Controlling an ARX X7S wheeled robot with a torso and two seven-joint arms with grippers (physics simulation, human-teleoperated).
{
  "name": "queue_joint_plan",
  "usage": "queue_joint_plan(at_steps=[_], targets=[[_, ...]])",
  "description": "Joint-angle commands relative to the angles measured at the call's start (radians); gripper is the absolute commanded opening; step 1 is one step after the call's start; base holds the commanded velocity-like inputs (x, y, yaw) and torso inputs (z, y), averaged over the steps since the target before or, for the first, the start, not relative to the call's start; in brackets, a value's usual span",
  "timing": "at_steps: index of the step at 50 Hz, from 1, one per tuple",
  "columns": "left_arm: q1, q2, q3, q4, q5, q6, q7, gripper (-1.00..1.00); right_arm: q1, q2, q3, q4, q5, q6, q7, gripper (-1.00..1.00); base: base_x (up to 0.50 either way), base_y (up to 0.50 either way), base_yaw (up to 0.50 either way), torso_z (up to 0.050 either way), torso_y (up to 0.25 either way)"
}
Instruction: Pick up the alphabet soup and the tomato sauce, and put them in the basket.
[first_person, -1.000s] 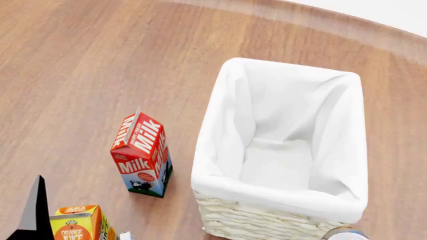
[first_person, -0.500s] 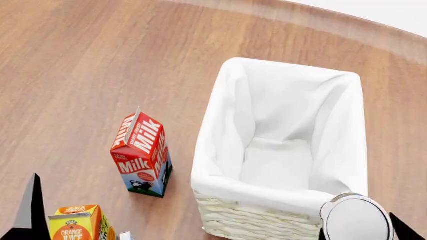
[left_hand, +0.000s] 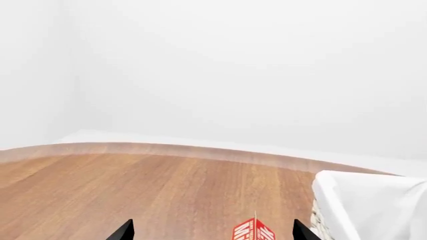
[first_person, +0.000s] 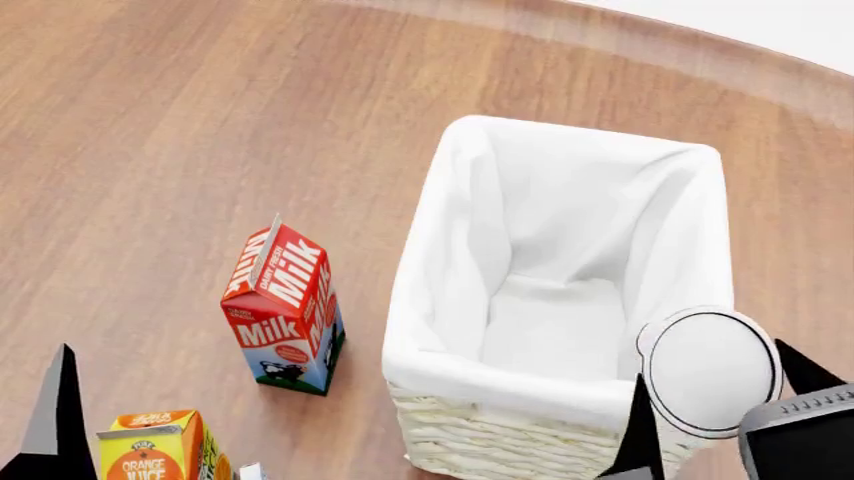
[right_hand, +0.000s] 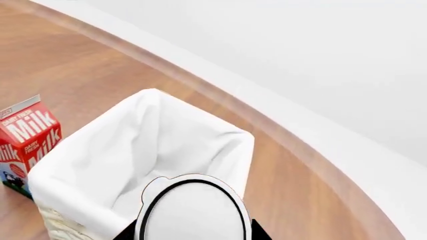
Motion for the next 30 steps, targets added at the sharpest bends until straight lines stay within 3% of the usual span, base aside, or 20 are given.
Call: queue_joint_plan(at_steps=[1,30], targets=[[-0.006,0.017,-0.019,-0.036,0.006,0.065,0.043,1.00,0.175,-0.107,0.105,0.081,0.066,0.087,-0.081,-1.00,0.00,0.00,0.00,0.000,0.000],[-0.015,0.013,-0.001,-0.049,0.005,0.069,0.041,1.00,0.389,-0.280,0.160,0.344,0.160,0.355,-0.226,-1.00,0.00,0.00,0.00,0.000,0.001]])
